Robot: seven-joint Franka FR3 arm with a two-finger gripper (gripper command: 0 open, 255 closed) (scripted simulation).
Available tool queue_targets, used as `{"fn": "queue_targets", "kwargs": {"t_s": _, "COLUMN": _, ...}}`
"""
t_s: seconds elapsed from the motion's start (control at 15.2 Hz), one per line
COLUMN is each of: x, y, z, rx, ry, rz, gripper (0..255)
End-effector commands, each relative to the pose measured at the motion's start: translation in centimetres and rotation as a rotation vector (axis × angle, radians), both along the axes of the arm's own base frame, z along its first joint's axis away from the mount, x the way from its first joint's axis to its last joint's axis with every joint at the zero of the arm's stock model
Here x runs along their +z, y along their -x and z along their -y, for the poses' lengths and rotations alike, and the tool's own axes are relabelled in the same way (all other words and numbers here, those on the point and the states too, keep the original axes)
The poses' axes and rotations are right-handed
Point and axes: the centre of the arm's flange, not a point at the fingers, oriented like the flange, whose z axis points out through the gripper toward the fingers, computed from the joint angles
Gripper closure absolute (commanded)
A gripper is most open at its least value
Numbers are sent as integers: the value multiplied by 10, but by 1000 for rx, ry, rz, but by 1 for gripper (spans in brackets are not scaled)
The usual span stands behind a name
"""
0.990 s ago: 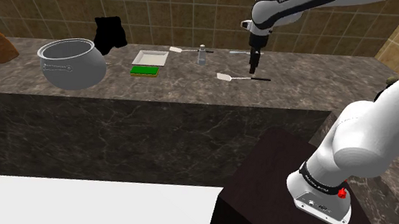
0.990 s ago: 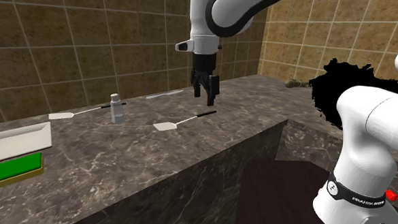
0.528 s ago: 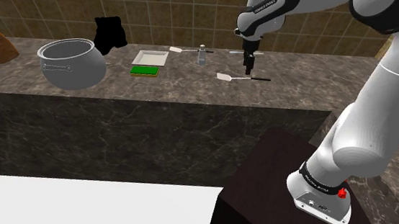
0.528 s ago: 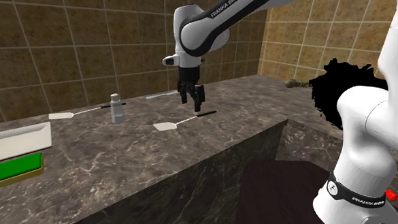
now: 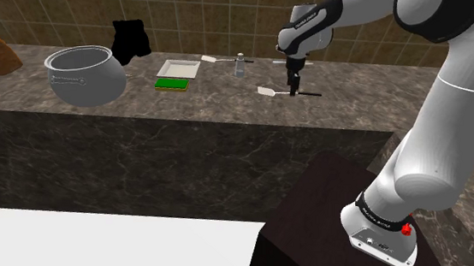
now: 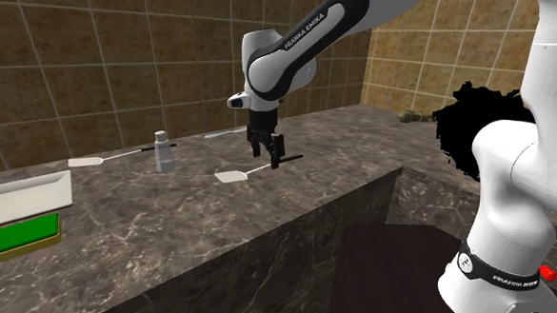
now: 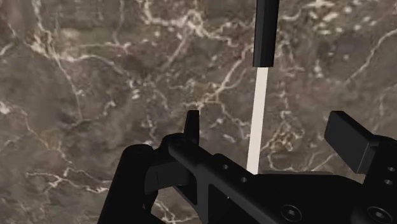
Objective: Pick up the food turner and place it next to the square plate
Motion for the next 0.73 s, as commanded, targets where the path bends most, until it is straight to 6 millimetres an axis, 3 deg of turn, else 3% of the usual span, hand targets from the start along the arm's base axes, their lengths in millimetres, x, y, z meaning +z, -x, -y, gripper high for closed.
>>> {"fn": "queue_targets", "kwargs": {"t_s": 0.0, "x": -3, "y": 1, "z": 0, "rx": 0, "ry": 0, "rz": 0, "gripper": 0}}
{"fn": "queue_targets", "kwargs": {"t_s": 0.4, "x": -3, "y": 1, "z": 0, "rx": 0, "ry": 0, "rz": 0, "gripper": 0}}
{"fn": "queue_targets", "kwargs": {"t_s": 0.46, "x": -3, "y": 1, "z": 0, "rx": 0, "ry": 0, "rz": 0, "gripper": 255}}
{"fn": "queue_targets", "kwargs": {"t_s": 0.66, "x": -3, "y": 1, "z": 0, "rx": 0, "ry": 0, "rz": 0, "gripper": 255}}
